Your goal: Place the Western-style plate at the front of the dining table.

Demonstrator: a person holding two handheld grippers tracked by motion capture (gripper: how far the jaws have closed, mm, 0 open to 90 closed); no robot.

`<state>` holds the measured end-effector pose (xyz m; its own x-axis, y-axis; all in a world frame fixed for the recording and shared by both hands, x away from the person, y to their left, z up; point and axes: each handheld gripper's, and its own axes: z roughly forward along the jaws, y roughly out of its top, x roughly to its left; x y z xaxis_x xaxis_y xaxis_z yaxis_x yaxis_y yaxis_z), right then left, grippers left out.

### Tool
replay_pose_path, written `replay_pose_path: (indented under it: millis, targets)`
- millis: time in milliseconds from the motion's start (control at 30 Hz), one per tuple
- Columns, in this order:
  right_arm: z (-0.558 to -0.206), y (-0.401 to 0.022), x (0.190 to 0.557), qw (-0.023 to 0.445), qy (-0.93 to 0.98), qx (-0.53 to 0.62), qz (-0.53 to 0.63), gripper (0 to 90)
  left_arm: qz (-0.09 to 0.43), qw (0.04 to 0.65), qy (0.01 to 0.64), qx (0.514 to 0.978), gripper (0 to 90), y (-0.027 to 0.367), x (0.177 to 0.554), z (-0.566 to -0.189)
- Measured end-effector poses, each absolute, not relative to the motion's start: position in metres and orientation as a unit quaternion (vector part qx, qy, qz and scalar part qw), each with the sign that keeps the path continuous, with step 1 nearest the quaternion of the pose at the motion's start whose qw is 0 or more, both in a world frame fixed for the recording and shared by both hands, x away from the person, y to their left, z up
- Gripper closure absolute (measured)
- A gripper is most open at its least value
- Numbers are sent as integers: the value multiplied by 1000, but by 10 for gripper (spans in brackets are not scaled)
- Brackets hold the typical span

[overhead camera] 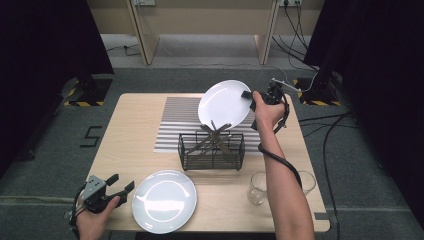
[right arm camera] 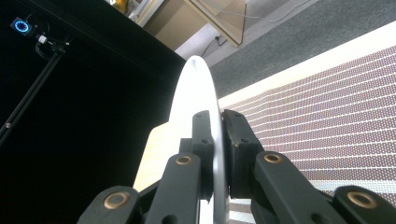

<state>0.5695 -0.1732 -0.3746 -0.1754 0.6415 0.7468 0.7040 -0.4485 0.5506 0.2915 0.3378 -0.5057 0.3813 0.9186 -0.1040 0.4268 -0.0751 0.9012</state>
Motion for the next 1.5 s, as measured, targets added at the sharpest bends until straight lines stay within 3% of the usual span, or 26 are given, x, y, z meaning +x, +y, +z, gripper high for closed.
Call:
replay_pose_path:
  millis: [1500]
  targets:
    - [-392, -168, 579, 29, -530, -656, -537, 839, 260, 470, 491, 686, 278, 338, 291, -506]
